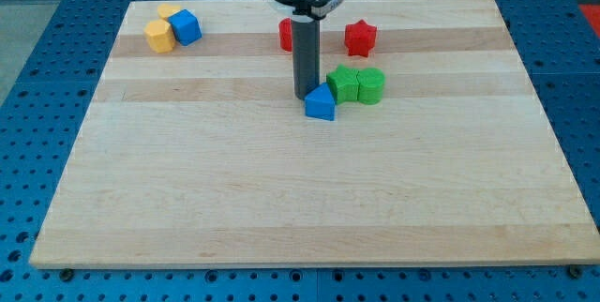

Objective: Slightly move the blue triangle upwards

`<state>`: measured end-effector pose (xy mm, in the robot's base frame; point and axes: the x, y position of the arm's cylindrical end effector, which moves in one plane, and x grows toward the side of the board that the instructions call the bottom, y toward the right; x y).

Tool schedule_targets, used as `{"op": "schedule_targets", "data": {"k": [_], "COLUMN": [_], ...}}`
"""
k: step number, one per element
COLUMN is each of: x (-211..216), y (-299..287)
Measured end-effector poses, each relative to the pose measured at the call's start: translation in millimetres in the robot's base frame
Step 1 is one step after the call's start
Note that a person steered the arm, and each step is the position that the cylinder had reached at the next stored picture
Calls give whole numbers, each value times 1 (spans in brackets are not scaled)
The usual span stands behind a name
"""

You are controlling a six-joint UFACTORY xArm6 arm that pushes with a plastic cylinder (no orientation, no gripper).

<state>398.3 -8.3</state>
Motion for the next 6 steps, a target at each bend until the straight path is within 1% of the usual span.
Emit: {"op": "schedule_targets", "data": {"k": [1,2,3,4,5,6], "x": [-6,6,106,159,119,118], "y": [-8,-58,-57,-41,17,17]}}
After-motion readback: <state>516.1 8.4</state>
